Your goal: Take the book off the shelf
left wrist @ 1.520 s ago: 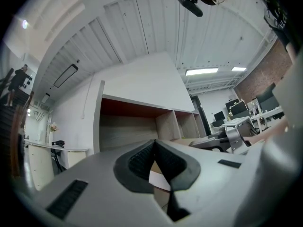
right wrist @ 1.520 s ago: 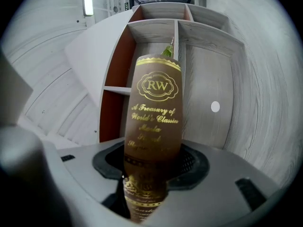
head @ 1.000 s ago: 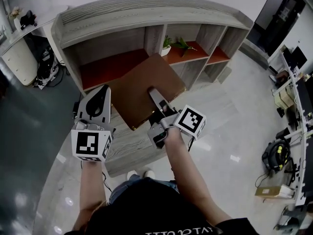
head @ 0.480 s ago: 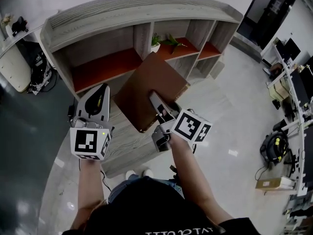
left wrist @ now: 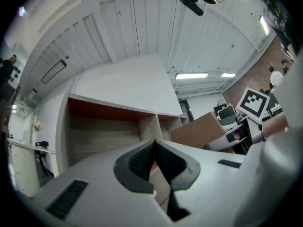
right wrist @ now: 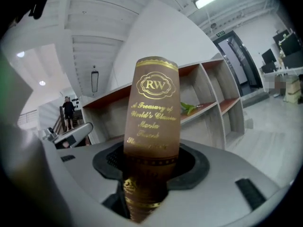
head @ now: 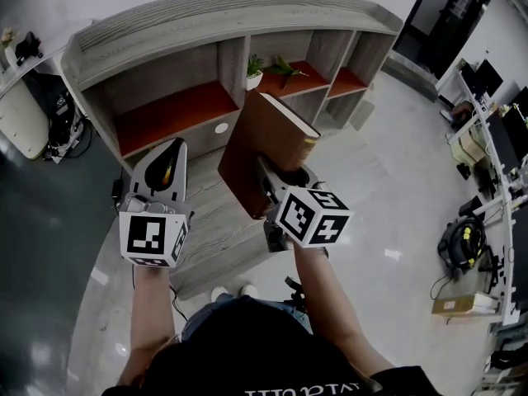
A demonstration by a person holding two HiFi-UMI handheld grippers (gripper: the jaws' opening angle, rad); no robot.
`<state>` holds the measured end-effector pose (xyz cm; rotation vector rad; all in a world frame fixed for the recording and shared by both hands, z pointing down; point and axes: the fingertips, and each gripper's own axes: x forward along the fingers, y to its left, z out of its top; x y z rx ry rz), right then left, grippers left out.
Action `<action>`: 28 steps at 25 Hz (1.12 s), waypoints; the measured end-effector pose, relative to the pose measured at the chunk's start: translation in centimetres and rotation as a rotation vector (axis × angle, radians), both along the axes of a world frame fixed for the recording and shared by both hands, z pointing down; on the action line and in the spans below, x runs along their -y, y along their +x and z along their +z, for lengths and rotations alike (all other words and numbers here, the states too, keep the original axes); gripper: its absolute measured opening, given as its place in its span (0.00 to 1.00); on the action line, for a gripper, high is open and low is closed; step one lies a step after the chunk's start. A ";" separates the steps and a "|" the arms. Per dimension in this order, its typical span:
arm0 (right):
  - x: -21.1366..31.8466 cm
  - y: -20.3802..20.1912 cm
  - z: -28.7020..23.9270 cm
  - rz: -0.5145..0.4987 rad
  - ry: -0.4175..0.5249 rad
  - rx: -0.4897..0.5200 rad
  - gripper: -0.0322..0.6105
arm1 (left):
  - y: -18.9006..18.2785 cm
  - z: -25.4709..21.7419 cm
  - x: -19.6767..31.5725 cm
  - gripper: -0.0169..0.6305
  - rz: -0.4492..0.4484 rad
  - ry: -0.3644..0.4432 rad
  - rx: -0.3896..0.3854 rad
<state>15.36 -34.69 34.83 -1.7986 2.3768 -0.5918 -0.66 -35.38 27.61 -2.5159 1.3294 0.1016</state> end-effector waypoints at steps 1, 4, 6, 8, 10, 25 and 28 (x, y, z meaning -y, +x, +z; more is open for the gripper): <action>0.0 0.1 0.0 0.011 0.001 -0.027 0.41 | 0.0 0.0 0.0 0.04 0.000 0.000 -0.002; -0.1 0.6 -0.1 0.043 0.011 -0.110 0.41 | -0.1 -0.1 0.0 0.05 -0.001 -0.002 -0.007; -0.1 0.9 -0.2 0.062 0.022 -0.176 0.41 | -0.2 -0.1 0.0 0.05 -0.004 -0.003 -0.010; 0.0 1.1 -0.3 0.078 0.035 -0.234 0.41 | -0.3 -0.2 0.1 0.04 -0.007 -0.003 -0.015; 0.0 1.2 -0.6 0.094 0.049 -0.281 0.41 | -0.4 -0.3 0.2 0.05 -0.008 -0.003 -0.022; -0.6 2.8 -4.3 0.166 0.311 -0.459 0.41 | -1.5 -1.0 0.9 0.04 -0.036 0.001 -0.074; -1.1 3.4 -5.1 0.183 0.365 -0.462 0.41 | -1.9 -1.1 1.0 0.04 -0.047 0.004 -0.080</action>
